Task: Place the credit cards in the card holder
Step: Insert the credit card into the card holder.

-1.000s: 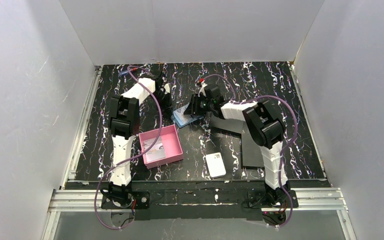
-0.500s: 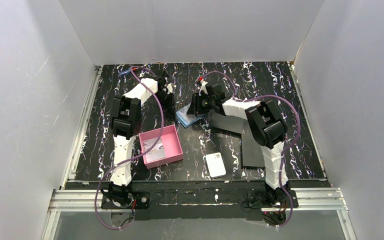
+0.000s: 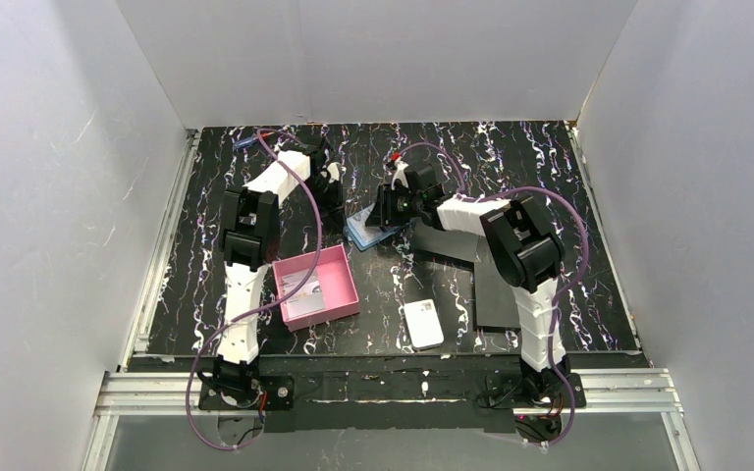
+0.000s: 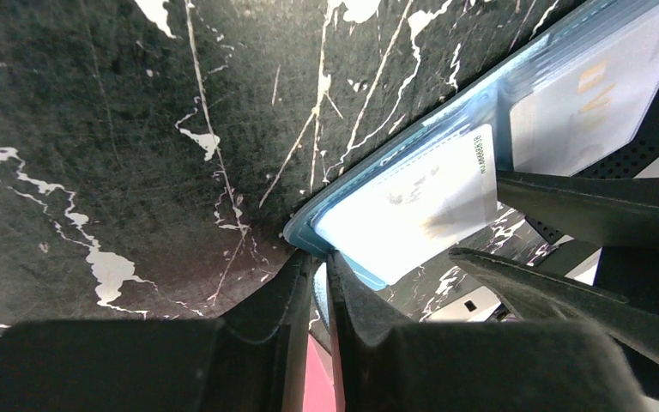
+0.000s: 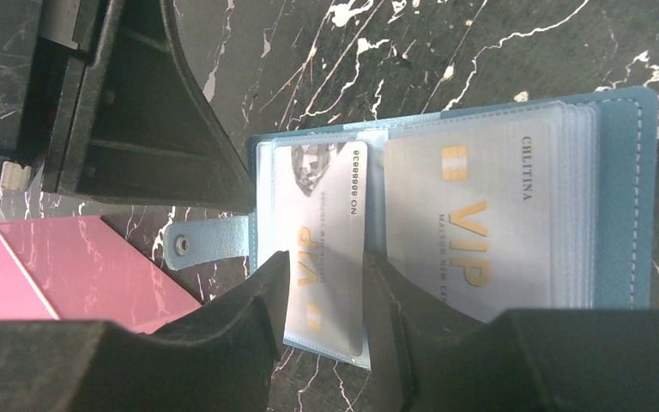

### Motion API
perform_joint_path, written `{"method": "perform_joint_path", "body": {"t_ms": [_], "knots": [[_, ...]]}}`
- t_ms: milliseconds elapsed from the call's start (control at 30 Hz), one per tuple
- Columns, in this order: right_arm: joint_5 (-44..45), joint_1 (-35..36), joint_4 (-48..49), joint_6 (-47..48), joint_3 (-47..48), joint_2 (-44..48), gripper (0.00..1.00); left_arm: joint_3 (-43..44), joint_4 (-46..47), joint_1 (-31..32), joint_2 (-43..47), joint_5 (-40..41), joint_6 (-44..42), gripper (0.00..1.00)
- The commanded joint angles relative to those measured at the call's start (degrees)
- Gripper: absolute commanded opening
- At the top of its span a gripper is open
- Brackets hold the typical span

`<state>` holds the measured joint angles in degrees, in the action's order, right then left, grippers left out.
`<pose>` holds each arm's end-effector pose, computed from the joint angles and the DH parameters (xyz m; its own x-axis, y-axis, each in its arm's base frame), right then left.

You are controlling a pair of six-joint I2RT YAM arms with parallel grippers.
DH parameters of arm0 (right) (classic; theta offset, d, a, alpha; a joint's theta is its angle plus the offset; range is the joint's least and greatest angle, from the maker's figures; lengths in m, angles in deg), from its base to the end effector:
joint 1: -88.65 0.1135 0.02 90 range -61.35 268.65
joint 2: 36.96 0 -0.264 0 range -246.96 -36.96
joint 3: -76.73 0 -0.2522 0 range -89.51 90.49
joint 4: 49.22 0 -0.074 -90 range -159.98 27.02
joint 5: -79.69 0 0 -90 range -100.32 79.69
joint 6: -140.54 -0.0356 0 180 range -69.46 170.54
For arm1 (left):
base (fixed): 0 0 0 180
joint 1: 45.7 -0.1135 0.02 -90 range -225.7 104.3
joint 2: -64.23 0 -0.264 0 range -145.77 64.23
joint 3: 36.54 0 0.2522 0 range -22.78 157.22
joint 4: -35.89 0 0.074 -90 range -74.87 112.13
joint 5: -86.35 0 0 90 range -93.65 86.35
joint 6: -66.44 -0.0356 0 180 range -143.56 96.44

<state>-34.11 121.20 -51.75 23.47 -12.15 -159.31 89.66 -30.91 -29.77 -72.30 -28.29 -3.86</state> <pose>0.3847 0.2626 0.1465 -0.7698 0.0026 -0.6382 -0.4770 0.6621 0.5780 0.4608 -0.1469 0.1462 -0.9968 -0.0341 -0.0727 0.0029 0.8891 -0.4577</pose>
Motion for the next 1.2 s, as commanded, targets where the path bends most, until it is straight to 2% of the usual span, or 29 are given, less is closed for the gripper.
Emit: {"method": "perform_joint_path", "body": {"t_ms": [0,233,433,533,733,1000,1167], "knots": [[-0.88,3.42,-5.91,1.45,1.17,-1.18,0.46,1.36,2.66,0.53,-2.29,1.69,-0.28,0.11],[2.85,4.49,-10.98,7.38,3.59,-0.02,0.50,2.14,2.14,0.45,-1.83,2.76,-1.16,0.11],[11.44,4.27,-24.73,15.16,11.91,-0.39,0.56,0.12,1.52,0.06,-0.40,4.71,-2.78,0.11],[12.12,4.21,-24.58,15.96,11.79,1.47,0.59,-1.46,1.51,-0.19,0.44,5.59,-3.63,0.11],[10.46,4.07,-24.21,15.00,12.40,3.70,0.58,-2.90,1.41,-0.29,1.76,5.79,-4.42,0.11],[11.87,3.99,-25.81,15.73,13.03,6.88,0.68,-1.65,0.18,-0.67,3.11,5.86,-5.35,0.13],[10.16,3.66,-24.44,14.49,12.11,7.01,0.67,0.23,-1.02,-1.33,4.07,4.23,-5.19,0.16]]}}
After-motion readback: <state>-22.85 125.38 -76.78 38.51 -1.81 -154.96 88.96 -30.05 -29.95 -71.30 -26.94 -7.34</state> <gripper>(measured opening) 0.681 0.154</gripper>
